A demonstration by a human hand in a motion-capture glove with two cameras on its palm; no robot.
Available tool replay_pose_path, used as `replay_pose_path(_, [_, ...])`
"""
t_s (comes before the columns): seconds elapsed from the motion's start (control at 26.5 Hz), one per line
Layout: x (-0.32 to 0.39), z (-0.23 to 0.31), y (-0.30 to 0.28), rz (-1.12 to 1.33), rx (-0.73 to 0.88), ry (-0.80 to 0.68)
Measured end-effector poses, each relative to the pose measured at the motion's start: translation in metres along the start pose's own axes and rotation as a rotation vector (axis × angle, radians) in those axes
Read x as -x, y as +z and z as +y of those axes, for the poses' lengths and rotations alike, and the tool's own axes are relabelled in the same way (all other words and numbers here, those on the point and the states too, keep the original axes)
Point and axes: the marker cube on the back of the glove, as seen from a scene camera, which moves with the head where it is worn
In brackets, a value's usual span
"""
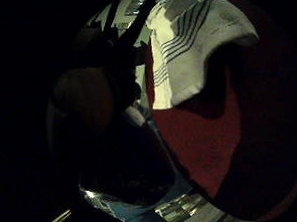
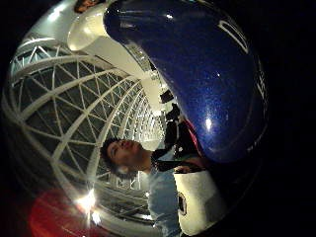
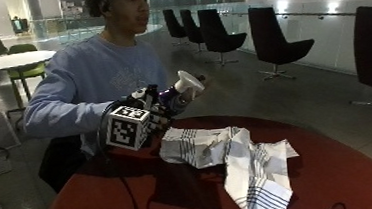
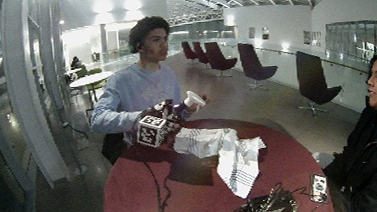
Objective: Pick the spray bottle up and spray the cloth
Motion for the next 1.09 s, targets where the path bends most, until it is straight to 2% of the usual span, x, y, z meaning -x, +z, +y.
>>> replay_pose_path(1.09, [-0.0018,0.0061,0.0061,-0.017,0.012,0.012])
